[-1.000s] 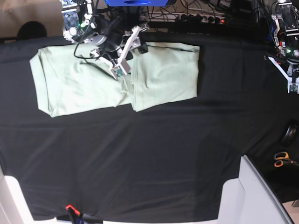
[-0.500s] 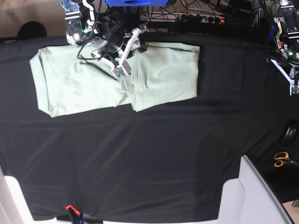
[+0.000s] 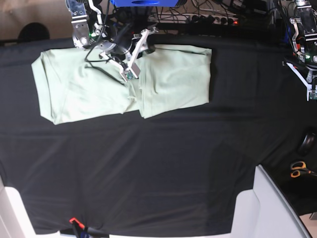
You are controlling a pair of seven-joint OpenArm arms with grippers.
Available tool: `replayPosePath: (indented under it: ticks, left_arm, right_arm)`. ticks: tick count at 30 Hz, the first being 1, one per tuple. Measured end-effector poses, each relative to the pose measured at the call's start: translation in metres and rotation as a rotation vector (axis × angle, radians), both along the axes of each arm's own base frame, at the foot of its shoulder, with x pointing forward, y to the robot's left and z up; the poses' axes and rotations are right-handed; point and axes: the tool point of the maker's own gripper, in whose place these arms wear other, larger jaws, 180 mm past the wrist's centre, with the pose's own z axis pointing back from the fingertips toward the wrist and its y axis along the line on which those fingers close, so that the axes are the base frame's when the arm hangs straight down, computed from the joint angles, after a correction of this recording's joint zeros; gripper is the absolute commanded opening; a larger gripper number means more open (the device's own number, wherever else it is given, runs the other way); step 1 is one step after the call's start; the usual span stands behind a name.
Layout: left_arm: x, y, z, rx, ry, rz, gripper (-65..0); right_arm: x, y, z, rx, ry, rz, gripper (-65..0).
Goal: Fold the T-shirt properly
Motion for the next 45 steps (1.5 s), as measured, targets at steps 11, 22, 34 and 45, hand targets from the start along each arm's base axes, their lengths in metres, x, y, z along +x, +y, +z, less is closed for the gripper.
replayPosePath:
  ticks: [11, 22, 34, 45]
  left_arm:
    - [0.0, 0.0, 0.0, 0.0, 0.0, 0.0, -65.0]
    - [0.0, 0.0, 0.0, 0.001, 0.0, 0.0, -65.0]
    - [0.0, -0.001, 0.0, -0.002, -0.001, 0.001, -65.0]
    - [0.0, -0.001, -0.001, -0.003, -0.001, 0.001, -65.0]
  right_arm:
    - [0.001, -0.002, 0.005, -0.016, 0.013, 0.026, -64.6]
    - [-0.001, -0.018, 0.017, -0.091, 0.032, 0.068, -64.9]
    - [-0.004, -0.04, 0.01, -0.141, 0.063, 0.054, -64.9]
    - [-0.002, -0.044, 0.02, -0.162, 0.057, 0.062, -39.3]
